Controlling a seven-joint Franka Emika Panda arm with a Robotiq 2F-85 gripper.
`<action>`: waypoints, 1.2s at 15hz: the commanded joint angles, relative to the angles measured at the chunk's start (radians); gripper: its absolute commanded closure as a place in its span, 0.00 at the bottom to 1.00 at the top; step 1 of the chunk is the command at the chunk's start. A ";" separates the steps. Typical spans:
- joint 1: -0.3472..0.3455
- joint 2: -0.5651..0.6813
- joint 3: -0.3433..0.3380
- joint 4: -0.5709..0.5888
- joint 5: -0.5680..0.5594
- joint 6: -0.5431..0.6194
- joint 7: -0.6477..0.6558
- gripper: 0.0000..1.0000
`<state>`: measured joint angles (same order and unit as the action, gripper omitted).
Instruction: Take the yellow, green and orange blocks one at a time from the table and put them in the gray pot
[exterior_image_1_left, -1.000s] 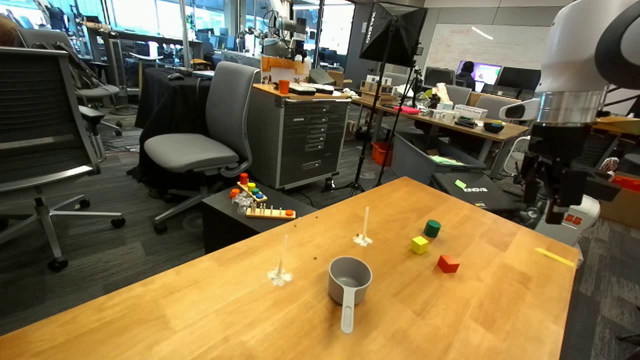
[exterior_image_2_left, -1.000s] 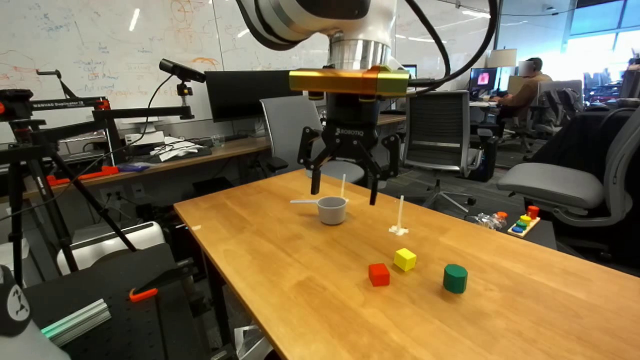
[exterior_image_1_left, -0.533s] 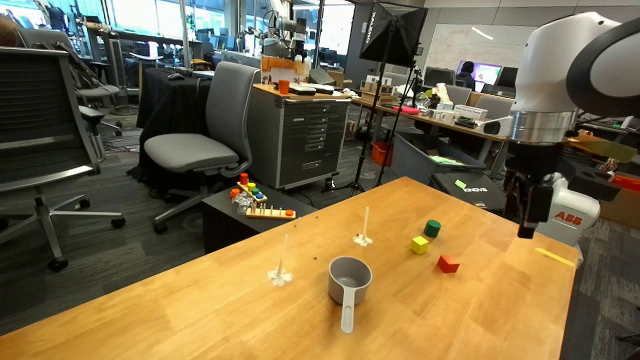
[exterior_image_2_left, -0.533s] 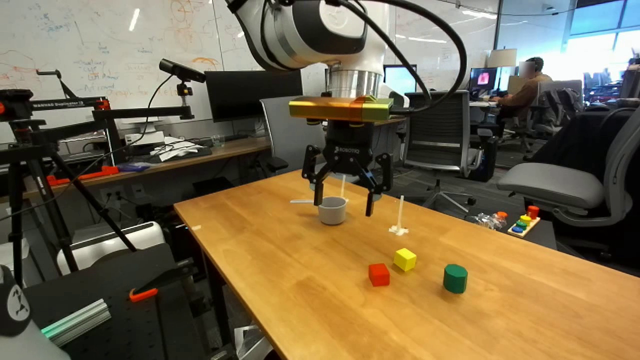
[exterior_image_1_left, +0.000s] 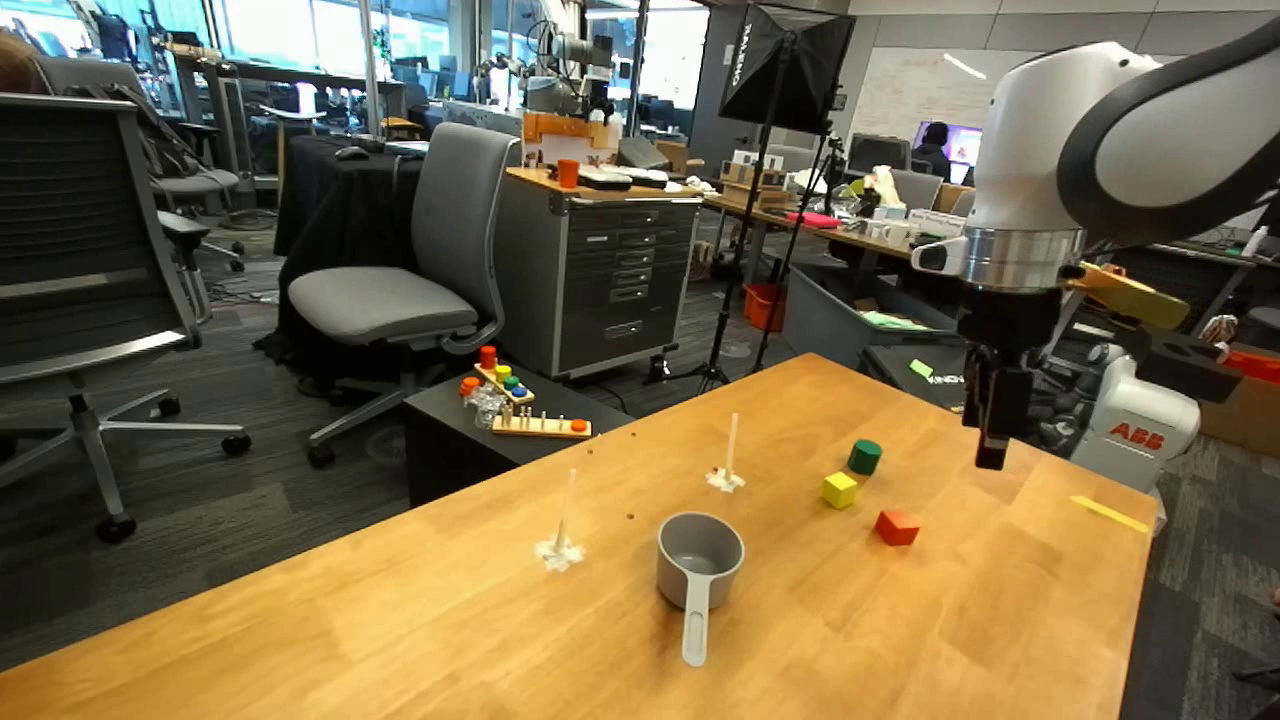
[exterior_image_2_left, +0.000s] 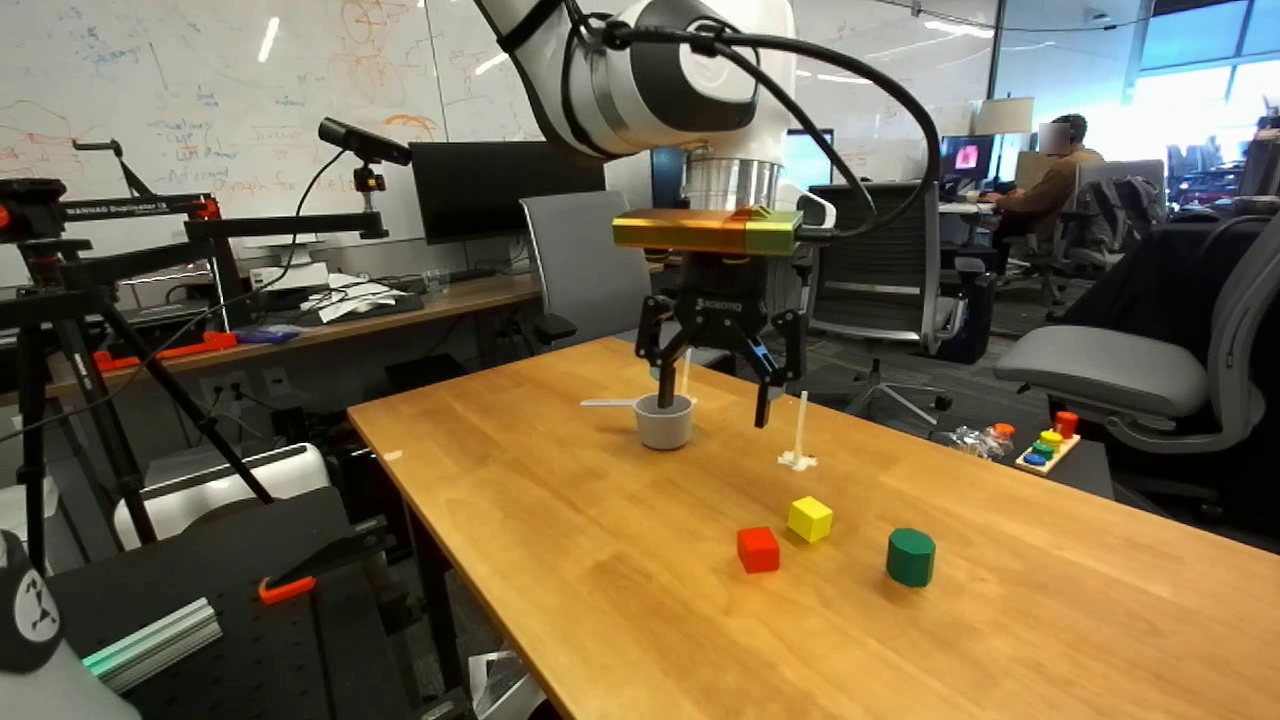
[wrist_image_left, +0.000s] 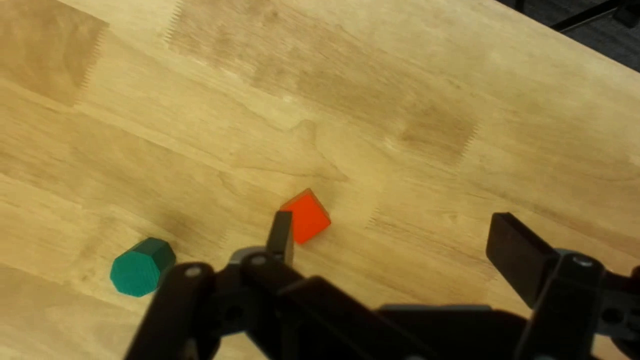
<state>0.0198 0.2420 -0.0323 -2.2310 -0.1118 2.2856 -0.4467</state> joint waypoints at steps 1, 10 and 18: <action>-0.021 0.068 0.016 0.081 -0.029 -0.026 0.027 0.00; -0.036 0.087 0.024 0.072 -0.013 -0.004 0.026 0.00; -0.033 0.163 0.001 0.093 -0.113 0.032 0.061 0.00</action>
<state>-0.0022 0.3649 -0.0332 -2.1621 -0.1685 2.2973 -0.4136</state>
